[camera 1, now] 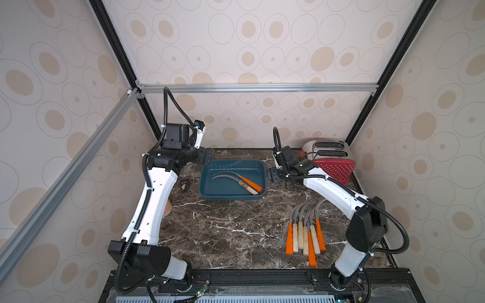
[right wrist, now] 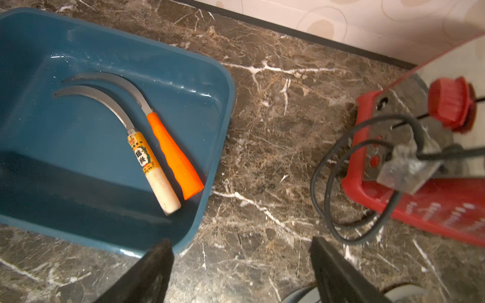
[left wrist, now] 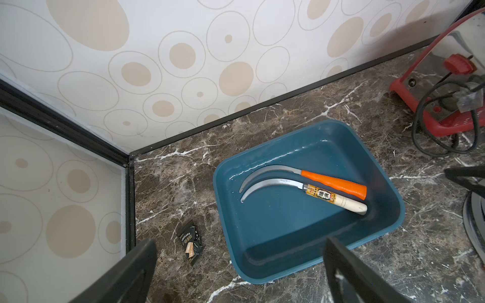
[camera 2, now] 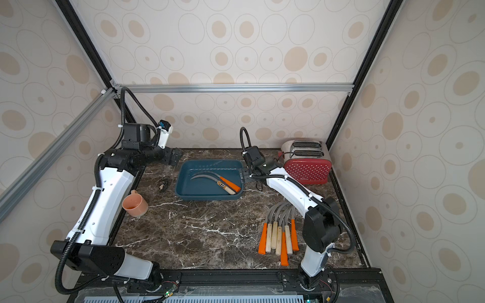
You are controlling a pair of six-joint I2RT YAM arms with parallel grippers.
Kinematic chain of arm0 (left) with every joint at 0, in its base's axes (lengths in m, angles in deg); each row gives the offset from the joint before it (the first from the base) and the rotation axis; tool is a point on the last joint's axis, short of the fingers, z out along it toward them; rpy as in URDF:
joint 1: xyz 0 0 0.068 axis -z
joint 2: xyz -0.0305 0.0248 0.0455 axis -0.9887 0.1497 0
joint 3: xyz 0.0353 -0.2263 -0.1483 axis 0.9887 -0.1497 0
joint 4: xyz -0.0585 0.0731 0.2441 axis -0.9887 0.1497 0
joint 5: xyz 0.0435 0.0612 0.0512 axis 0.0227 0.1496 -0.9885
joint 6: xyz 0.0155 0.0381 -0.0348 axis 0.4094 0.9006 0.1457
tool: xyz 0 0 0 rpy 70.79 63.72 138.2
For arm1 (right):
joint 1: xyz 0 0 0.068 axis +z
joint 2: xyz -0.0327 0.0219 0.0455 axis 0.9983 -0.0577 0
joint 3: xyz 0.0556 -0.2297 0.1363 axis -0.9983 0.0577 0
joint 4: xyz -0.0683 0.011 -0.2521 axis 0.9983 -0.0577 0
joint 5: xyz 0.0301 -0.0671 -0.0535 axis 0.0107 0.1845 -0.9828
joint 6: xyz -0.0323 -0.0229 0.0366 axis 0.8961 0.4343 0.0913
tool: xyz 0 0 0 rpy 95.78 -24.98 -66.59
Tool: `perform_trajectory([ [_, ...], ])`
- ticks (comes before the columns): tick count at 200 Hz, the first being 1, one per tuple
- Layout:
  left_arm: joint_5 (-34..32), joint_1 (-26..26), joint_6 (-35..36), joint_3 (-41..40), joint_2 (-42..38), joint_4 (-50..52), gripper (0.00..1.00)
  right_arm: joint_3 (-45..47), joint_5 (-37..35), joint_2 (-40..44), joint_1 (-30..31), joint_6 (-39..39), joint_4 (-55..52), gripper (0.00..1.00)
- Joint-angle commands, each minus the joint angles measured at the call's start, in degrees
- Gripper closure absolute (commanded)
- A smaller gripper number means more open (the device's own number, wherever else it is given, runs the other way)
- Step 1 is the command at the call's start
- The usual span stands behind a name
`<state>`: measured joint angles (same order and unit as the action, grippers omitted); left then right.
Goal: Put small sickles into storage boxes
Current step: Place the sickle in the storage box.
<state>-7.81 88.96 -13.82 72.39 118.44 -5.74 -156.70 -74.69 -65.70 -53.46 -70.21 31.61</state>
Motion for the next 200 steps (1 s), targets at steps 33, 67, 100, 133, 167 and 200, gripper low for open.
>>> perform_trajectory([
  [33, 4.2, 2.6, 3.5, 1.8, 1.8, 3.1, 0.01, 18.7, -5.9, 19.4, -1.4, -7.2, 1.3, 0.15],
  [67, 9.3, 4.6, 4.8, 2.1, 3.9, 5.4, 0.01, 26.3, -4.4, 25.9, -3.1, -10.4, 1.5, 0.19],
  [100, 14.5, 4.8, 4.3, 3.6, 6.6, 6.7, 0.01, 31.8, 0.3, 29.3, -3.2, -13.8, 1.3, 0.25],
  [133, 13.0, 4.9, 3.9, 4.0, 9.1, 7.0, 0.01, 36.4, 1.4, 33.4, -3.2, -17.1, -1.2, 0.28],
  [167, 7.5, 5.5, 3.1, 4.1, 11.9, 7.0, 0.01, 38.7, 0.5, 35.1, -3.2, -20.7, -5.4, 0.30],
  [200, -1.2, 6.0, 2.8, 6.2, 14.4, 7.8, 0.01, 38.6, 1.1, 34.7, -3.2, -23.0, -11.6, 0.32],
])
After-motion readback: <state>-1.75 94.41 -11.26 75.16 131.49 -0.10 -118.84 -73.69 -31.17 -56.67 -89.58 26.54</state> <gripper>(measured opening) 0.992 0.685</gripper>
